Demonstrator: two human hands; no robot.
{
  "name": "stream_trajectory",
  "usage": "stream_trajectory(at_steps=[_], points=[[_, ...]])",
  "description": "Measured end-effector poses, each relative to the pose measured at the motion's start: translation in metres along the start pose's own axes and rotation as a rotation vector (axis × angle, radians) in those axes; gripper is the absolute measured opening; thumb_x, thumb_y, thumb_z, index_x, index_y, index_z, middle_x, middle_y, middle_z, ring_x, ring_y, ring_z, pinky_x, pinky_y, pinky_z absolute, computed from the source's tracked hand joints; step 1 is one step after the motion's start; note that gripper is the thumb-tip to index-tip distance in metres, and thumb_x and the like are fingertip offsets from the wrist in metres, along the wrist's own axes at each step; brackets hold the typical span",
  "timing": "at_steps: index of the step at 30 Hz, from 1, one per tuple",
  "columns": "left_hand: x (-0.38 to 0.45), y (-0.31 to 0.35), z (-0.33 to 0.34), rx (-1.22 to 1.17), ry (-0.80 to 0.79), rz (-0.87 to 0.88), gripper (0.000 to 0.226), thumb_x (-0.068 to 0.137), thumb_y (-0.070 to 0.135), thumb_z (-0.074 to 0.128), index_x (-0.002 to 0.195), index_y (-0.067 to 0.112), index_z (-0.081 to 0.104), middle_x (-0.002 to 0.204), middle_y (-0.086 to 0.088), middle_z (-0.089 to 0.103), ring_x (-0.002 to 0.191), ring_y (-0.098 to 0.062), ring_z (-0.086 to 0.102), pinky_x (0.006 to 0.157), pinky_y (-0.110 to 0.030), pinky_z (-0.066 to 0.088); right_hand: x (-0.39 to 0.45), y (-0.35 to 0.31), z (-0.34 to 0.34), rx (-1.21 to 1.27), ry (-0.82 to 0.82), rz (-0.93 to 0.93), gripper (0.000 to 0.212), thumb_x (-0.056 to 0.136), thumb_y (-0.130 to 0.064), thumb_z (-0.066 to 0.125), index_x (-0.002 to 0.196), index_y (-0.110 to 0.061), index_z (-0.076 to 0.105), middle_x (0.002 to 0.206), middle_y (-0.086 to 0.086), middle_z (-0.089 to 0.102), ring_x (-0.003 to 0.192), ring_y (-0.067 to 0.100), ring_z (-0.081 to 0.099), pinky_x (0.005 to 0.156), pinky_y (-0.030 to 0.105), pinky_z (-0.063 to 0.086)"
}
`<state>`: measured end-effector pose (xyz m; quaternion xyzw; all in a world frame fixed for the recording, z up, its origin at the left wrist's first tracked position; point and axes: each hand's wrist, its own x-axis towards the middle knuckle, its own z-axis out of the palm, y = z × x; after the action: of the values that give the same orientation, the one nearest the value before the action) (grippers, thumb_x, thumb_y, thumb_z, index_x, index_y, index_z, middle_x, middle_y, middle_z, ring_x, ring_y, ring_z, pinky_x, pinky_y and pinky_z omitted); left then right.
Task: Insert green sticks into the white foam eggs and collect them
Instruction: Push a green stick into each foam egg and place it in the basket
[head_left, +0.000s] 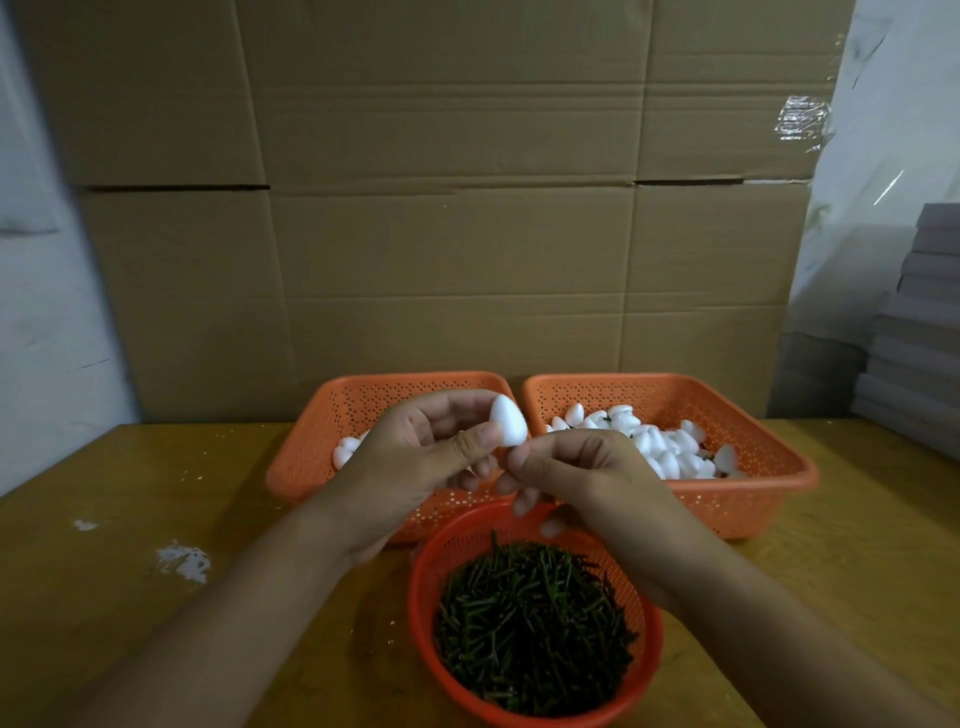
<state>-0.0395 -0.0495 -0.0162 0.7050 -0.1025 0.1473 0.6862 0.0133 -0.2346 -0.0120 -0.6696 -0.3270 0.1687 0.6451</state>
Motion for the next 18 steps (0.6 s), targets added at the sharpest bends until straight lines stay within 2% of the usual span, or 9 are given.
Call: stream_trajectory(at_steps=[5, 9, 18], points=[[0.0015, -0.0015, -0.0009, -0.004, 0.076, -0.031, 0.032, 0.091, 0.031, 0.066, 0.119, 0.017, 0.069, 0.096, 0.001, 0.073, 0.075, -0.012, 0.065, 0.067, -0.025, 0.054, 0.0021, 0.0003, -0.0011, 0.051, 0.065, -0.016, 0.015, 0.091, -0.022, 0.070, 0.078, -0.025, 0.078, 0.082, 0.003, 0.075, 0.069, 0.008, 0.066, 0.053, 0.019, 0.048], [0.0035, -0.0035, -0.0022, 0.021, 0.160, -0.066, 0.018, 0.100, 0.017, 0.058, 0.112, 0.017, 0.071, 0.102, -0.004, 0.075, 0.073, -0.013, 0.066, 0.064, -0.025, 0.055, 0.0037, 0.0018, -0.0028, 0.044, 0.099, -0.012, 0.013, 0.089, -0.022, 0.072, 0.077, -0.024, 0.078, 0.076, 0.001, 0.073, 0.067, 0.007, 0.065, 0.053, 0.018, 0.047], [0.0056, -0.0052, -0.0033, 0.012, 0.221, -0.102, 0.018, 0.101, 0.010, 0.056, 0.108, 0.015, 0.072, 0.100, -0.004, 0.075, 0.069, -0.012, 0.064, 0.061, -0.023, 0.054, 0.0053, 0.0036, -0.0040, 0.052, 0.107, 0.004, 0.016, 0.088, -0.024, 0.071, 0.074, -0.022, 0.078, 0.071, 0.000, 0.071, 0.066, 0.008, 0.064, 0.053, 0.018, 0.046]])
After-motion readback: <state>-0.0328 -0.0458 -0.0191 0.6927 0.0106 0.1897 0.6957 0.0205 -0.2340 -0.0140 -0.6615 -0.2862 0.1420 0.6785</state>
